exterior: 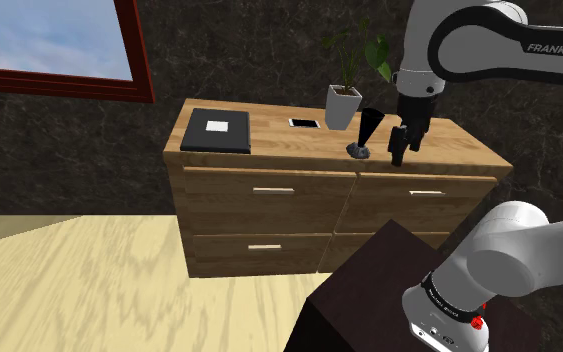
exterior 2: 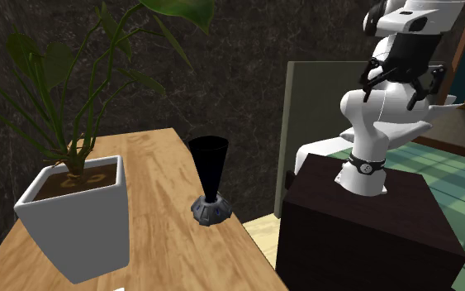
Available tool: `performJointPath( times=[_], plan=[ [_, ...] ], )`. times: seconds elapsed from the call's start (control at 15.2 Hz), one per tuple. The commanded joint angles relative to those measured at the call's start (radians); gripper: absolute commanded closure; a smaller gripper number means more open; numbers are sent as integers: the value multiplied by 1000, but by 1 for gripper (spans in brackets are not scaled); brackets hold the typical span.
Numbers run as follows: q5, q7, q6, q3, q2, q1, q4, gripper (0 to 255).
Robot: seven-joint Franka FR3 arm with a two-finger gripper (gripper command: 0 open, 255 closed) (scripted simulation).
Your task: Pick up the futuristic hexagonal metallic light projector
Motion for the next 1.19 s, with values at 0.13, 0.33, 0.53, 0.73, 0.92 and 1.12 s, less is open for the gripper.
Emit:
performJointPath(
  times=[0.13, 0.33, 0.53, 0.73, 0.92, 1.12],
  plan=[
    [-51, -112, 21, -59, -7, 2, -9, 0],
    [-122, -278, 62, -148, 2, 5, -9, 0],
    [-185, -442, 111, -238, 33, 13, 9, 0],
    [-231, -605, 167, -327, 85, 25, 43, 0],
    [-259, -768, 226, -416, 156, 47, 94, 0],
    [-263, -933, 284, -503, 244, 78, 159, 0]
  ],
)
